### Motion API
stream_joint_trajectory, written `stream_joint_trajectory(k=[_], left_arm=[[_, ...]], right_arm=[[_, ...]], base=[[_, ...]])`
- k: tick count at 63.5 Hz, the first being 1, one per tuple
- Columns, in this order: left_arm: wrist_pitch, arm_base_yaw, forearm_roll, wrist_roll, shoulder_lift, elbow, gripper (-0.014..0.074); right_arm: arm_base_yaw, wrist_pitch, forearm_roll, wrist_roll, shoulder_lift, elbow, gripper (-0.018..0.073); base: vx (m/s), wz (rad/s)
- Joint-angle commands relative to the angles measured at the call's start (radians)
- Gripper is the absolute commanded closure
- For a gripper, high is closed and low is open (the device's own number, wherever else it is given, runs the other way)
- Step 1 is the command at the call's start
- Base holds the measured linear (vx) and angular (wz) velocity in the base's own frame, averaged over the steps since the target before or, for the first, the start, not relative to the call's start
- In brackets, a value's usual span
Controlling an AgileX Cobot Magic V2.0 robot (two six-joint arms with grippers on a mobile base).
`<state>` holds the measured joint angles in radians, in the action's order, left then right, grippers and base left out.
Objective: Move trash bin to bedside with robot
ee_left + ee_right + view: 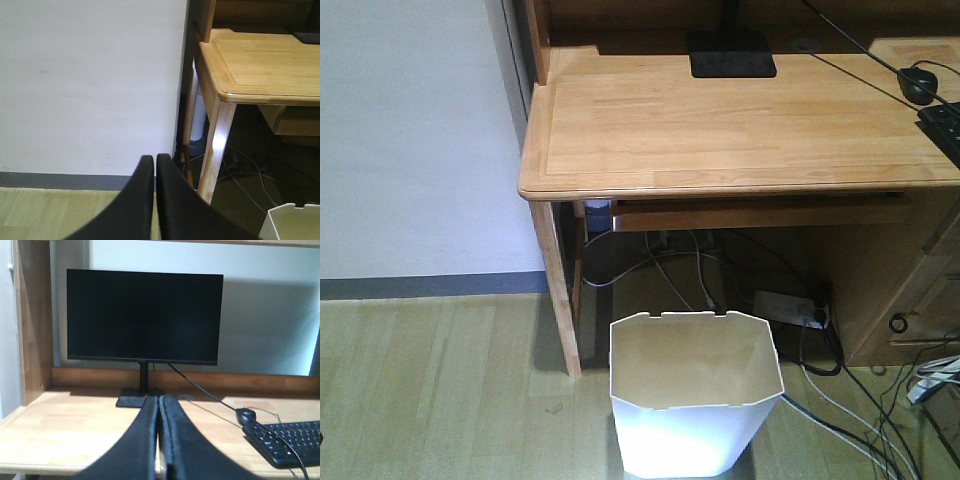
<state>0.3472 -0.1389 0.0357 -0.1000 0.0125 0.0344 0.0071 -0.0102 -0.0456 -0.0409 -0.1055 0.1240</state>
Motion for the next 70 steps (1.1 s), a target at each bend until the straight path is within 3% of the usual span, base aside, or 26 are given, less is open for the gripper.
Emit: stream_joint_trajectory(k=[1,13,32,53,70], left_arm=[[-0.066,0.003,-0.002,-0.004,0.014,0.003,0.0603],[-0.066,0.003,-0.002,-0.004,0.014,0.003,0.0603],[-0.066,0.003,-0.002,-0.004,0.014,0.003,0.0603],[-0.066,0.003,-0.002,-0.004,0.014,0.003,0.0603],[-0.066,0.003,-0.002,-0.004,0.014,0.003,0.0603]], right_arm=[[-0.005,0.010,-0.014,-0.010,-0.113,0.109,0.0568],[-0.005,0.163,0.017,-0.002,-0.314,0.233,0.0568],[-0.005,0.208,0.020,-0.002,-0.469,0.240,0.0568],[-0.005,0.288,0.021,-0.003,-0.491,0.240,0.0554],[-0.005,0.324,0.021,-0.003,-0.491,0.240,0.0468]], base=[[0.00,0.00],[0.00,0.00],[0.00,0.00],[0.00,0.00],[0.00,0.00]])
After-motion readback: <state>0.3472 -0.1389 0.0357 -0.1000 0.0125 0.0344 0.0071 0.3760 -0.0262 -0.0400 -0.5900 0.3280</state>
